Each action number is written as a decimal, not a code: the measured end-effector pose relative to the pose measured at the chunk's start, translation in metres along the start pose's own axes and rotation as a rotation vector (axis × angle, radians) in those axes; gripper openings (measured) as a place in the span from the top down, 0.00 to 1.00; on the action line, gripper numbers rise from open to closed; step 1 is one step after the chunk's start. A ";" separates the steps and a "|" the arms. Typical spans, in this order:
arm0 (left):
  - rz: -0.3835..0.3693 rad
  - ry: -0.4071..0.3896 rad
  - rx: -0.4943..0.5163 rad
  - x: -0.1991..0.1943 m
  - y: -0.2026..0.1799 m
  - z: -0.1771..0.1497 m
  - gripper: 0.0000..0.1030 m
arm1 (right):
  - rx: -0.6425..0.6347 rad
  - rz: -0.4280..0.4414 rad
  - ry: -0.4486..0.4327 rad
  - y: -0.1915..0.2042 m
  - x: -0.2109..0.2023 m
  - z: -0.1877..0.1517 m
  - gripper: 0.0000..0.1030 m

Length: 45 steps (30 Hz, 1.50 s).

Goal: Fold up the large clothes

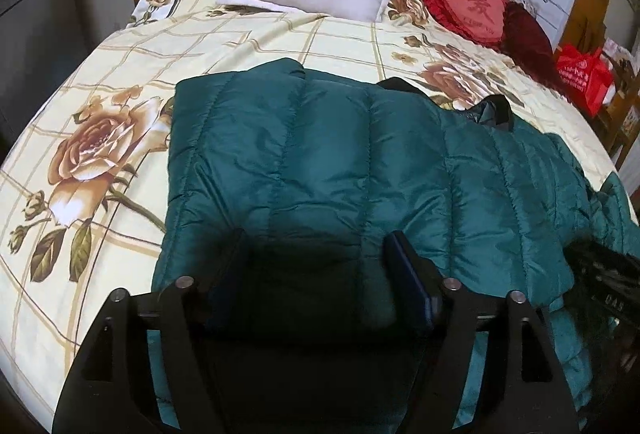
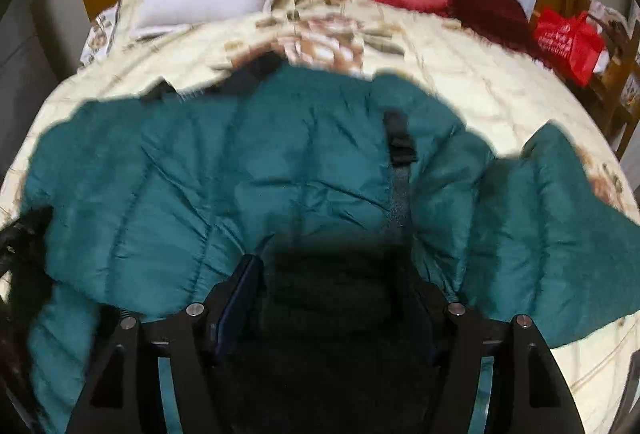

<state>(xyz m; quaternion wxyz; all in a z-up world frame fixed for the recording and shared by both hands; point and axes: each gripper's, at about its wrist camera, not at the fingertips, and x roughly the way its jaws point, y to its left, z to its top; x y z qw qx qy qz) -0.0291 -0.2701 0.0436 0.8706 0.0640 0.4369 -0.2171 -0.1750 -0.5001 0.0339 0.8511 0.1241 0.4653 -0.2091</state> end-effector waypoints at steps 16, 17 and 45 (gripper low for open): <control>-0.008 -0.072 -0.017 -0.076 -0.005 -0.021 0.30 | 0.075 0.121 -0.065 -0.008 -0.075 -0.028 0.33; -0.011 -0.074 -0.018 -0.079 -0.006 -0.023 0.30 | 0.074 0.126 -0.064 -0.008 -0.077 -0.030 0.33; -0.161 -0.077 0.045 -0.144 -0.115 -0.075 0.30 | 0.174 0.051 -0.115 -0.086 -0.143 -0.091 0.33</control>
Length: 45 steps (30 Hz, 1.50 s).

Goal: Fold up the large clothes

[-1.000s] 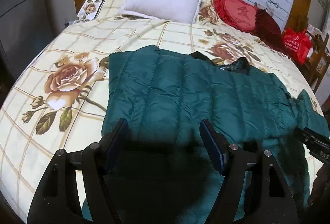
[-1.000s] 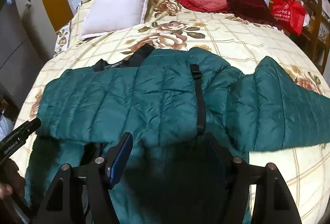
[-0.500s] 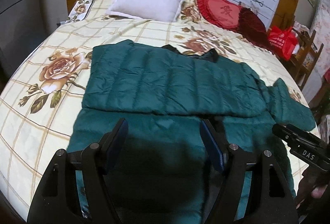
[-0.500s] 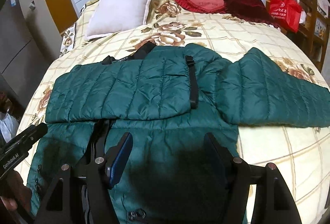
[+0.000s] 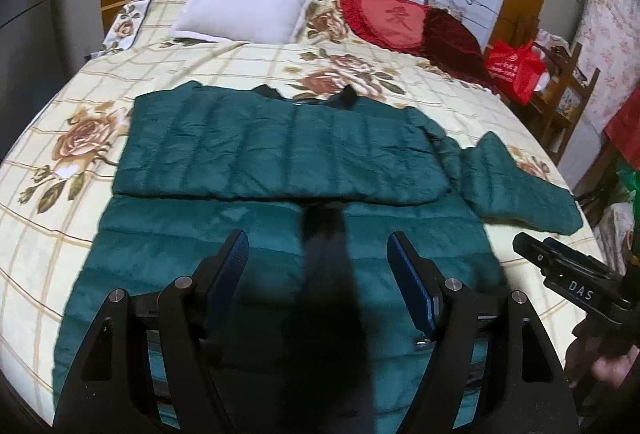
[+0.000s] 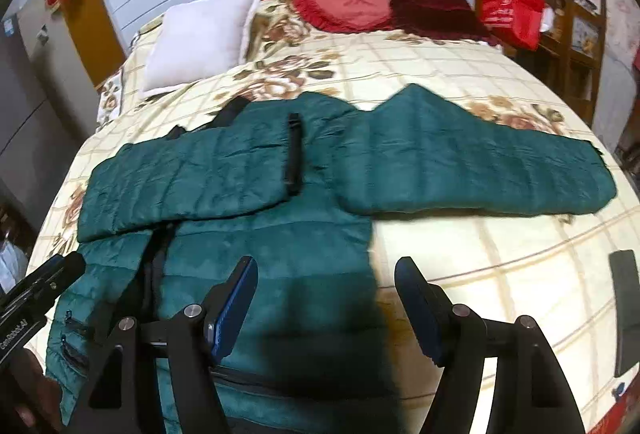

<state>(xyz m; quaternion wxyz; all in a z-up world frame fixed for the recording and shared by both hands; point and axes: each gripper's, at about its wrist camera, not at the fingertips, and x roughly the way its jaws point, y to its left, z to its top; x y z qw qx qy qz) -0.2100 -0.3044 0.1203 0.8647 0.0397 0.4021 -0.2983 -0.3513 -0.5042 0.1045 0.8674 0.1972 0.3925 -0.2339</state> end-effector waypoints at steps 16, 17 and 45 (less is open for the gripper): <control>-0.050 0.040 0.046 0.017 -0.056 -0.006 0.30 | 0.105 -0.134 -0.027 -0.103 0.001 0.011 0.33; -0.050 0.042 0.049 0.018 -0.057 -0.007 0.30 | 0.116 -0.149 -0.029 -0.113 0.003 0.013 0.33; -0.081 0.116 -0.002 0.035 -0.028 -0.017 0.30 | 0.565 -0.463 -0.057 -0.341 0.071 0.064 0.21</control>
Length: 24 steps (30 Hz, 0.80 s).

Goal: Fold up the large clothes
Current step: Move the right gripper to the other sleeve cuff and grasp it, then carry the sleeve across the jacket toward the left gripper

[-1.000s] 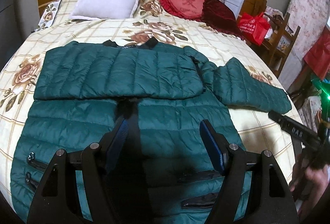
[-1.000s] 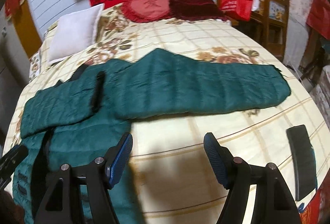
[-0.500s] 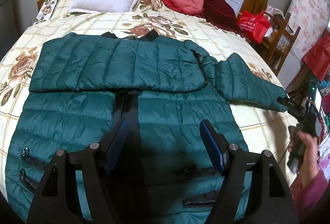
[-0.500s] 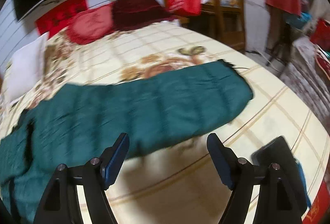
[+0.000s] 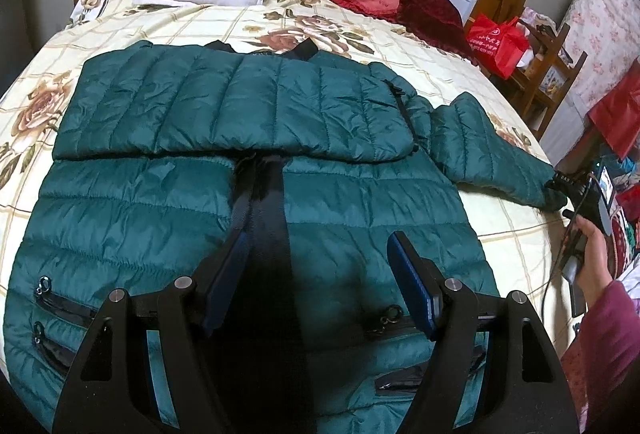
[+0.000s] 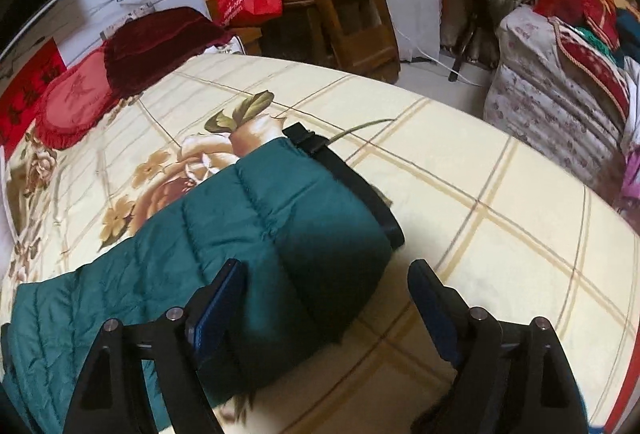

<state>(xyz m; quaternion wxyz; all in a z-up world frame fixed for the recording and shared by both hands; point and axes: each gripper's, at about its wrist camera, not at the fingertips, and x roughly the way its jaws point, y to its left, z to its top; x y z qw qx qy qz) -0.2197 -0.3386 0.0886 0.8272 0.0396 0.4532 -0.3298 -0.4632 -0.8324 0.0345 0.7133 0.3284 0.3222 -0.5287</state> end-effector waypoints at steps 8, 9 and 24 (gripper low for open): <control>0.001 0.014 -0.014 0.002 0.008 -0.002 0.30 | -0.029 0.001 0.014 0.006 0.014 0.003 0.25; 0.003 0.014 -0.015 0.002 0.009 -0.003 0.30 | -0.052 0.004 0.007 0.009 0.013 0.002 0.41; 0.082 -0.014 -0.047 -0.015 0.037 -0.003 0.30 | -0.276 0.386 -0.163 0.068 -0.129 -0.007 0.81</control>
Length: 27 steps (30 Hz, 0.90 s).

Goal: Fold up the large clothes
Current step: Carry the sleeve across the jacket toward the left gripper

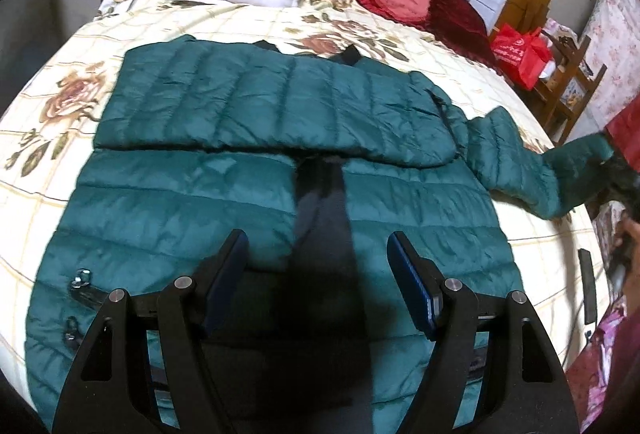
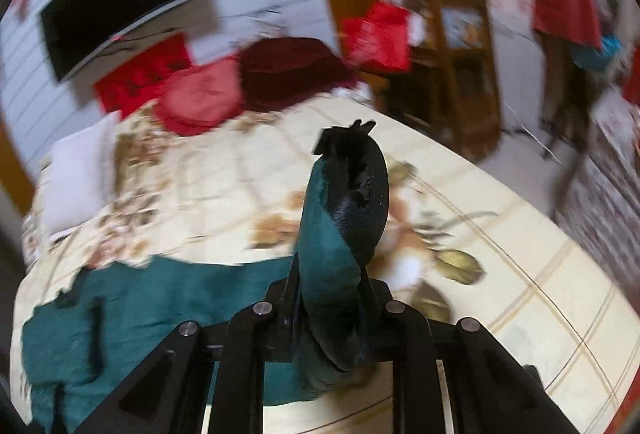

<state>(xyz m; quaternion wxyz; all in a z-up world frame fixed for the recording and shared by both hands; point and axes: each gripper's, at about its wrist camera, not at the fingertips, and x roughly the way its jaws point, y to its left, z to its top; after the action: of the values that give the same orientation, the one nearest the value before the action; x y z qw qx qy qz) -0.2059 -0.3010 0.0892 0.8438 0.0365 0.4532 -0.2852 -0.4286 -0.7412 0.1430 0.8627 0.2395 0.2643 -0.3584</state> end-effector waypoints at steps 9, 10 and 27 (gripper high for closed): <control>0.030 -0.014 -0.029 -0.007 0.027 -0.001 0.30 | -0.143 0.194 0.034 0.120 -0.016 -0.013 0.81; 0.034 -0.014 -0.032 -0.008 0.031 -0.001 0.30 | -0.156 0.204 0.039 0.129 -0.016 -0.016 0.81; 0.043 -0.047 -0.135 -0.028 0.089 0.003 0.30 | -0.301 0.444 0.158 0.312 0.007 -0.053 0.84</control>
<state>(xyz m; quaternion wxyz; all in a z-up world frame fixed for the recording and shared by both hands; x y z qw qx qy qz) -0.1692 -0.2150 0.0954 0.8606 -0.0176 0.4507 -0.2366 -0.2070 -0.5170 0.1687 0.9227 0.1879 0.3221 -0.0976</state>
